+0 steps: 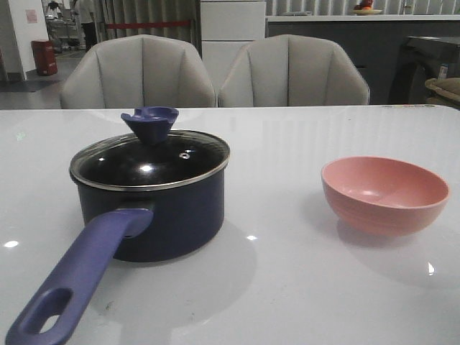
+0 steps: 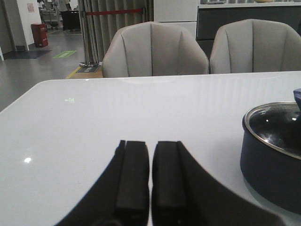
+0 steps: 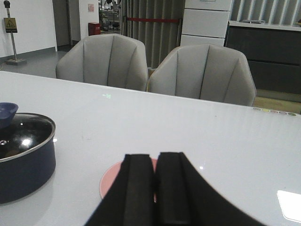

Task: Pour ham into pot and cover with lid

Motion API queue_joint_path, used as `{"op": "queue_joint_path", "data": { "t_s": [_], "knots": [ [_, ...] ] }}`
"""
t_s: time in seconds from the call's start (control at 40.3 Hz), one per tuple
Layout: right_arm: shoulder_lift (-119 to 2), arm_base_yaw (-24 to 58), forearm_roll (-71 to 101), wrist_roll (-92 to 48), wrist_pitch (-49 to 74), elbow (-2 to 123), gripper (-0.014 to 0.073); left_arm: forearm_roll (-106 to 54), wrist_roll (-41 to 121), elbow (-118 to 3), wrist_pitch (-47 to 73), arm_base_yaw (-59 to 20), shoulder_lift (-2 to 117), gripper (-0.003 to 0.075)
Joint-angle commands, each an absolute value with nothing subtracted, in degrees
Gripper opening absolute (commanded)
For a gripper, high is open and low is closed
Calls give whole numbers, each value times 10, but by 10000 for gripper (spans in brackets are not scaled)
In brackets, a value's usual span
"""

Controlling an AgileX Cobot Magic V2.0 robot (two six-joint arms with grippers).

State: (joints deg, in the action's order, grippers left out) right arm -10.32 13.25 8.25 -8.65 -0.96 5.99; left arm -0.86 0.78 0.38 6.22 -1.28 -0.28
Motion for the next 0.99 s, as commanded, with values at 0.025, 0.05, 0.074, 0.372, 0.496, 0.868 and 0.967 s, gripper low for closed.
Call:
{"op": "queue_joint_path", "data": {
  "t_s": [0.025,0.05,0.074,0.372,0.496,0.868,0.967],
  "knots": [
    [-90,97,68,-74,-56,59,150,-11,6,21,14,-14,-16,123],
    [-84,86,60,-72,-56,52,150,-11,6,21,14,-14,-16,123],
    [-78,78,50,-68,-56,46,150,-11,6,21,14,-14,-16,123],
    [14,36,6,-5,-67,-19,150,-11,6,21,14,-14,-15,123],
    [16,34,0,10,-60,-21,150,-11,6,21,14,-14,-15,123],
    [16,34,0,9,-65,-21,150,-11,6,21,14,-14,-15,123],
    [16,34,0,9,-65,-21,150,-11,6,21,14,-14,-15,123]
  ]
}}
